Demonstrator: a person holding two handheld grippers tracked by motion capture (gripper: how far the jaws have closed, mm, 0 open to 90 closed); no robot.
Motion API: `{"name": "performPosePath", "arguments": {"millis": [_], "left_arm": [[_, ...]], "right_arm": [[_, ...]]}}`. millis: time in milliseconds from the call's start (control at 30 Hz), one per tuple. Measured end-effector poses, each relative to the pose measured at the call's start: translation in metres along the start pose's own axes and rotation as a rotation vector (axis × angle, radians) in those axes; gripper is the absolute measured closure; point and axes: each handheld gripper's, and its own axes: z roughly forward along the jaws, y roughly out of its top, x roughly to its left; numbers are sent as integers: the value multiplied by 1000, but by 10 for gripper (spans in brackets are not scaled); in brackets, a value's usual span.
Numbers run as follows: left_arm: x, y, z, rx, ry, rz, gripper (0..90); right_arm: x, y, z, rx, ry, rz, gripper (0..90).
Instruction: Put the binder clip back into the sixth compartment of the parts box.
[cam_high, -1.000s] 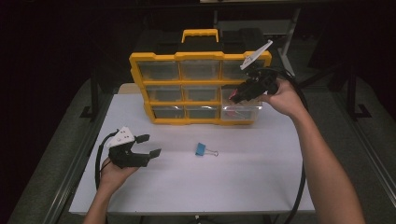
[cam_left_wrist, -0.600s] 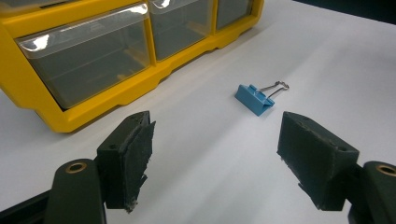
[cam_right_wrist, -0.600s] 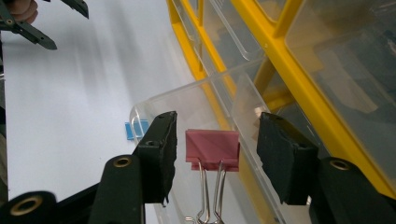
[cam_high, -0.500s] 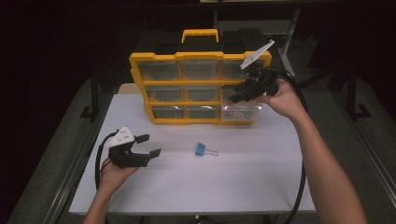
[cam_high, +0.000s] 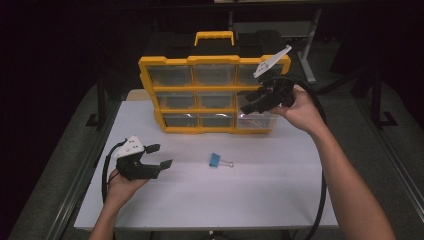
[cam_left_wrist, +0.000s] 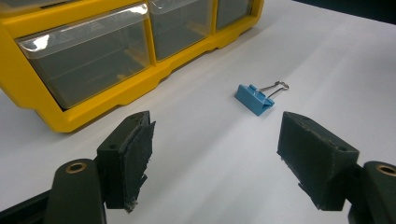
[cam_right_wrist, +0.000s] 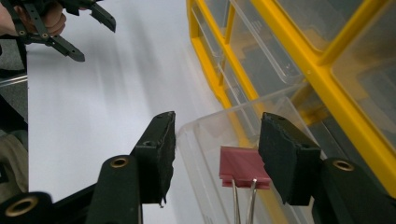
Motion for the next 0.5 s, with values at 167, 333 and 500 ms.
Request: {"name": "performPosePath", "arguments": {"millis": [167,333,500], "left_arm": [[1,0,0,1,1,10,262],[0,0,0,-3,1,5,262],[0,0,0,-3,2,3,262]], "right_arm": [[9,2,1,-12,11,18,438],[18,4,6,-9,24,8,429],[26,6,11,-17,42,-4,428]]}}
